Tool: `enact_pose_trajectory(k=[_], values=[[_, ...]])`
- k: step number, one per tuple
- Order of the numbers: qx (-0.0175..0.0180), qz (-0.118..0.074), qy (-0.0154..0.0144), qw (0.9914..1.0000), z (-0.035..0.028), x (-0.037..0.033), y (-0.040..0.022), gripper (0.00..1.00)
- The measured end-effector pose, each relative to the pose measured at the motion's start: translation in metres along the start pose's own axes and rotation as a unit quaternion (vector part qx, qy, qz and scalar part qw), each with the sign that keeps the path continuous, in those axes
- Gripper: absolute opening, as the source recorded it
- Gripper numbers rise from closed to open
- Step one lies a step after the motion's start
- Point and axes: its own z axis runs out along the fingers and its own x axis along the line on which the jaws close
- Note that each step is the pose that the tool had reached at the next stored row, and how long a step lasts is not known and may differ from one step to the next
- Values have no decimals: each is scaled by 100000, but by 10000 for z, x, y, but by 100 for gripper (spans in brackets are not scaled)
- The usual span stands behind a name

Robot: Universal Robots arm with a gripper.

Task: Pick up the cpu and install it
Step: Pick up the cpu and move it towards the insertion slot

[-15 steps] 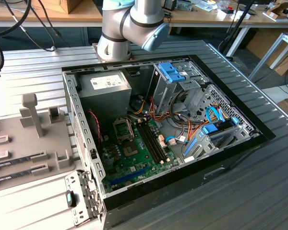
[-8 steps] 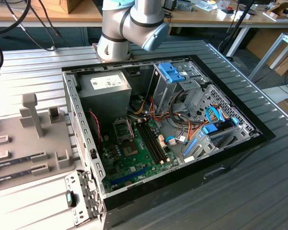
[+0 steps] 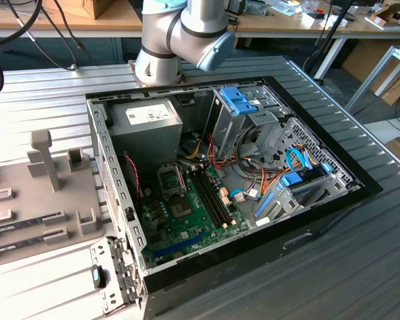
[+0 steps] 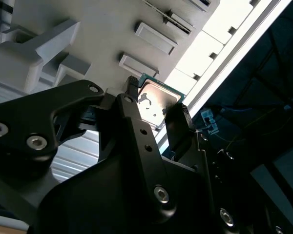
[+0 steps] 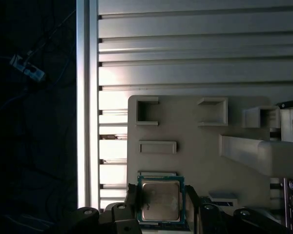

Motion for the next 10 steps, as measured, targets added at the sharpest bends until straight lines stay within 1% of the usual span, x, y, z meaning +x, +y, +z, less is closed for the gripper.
enact_pose_trajectory(k=[10], values=[[-1, 1, 0, 100000, -25, 1, 1, 47]])
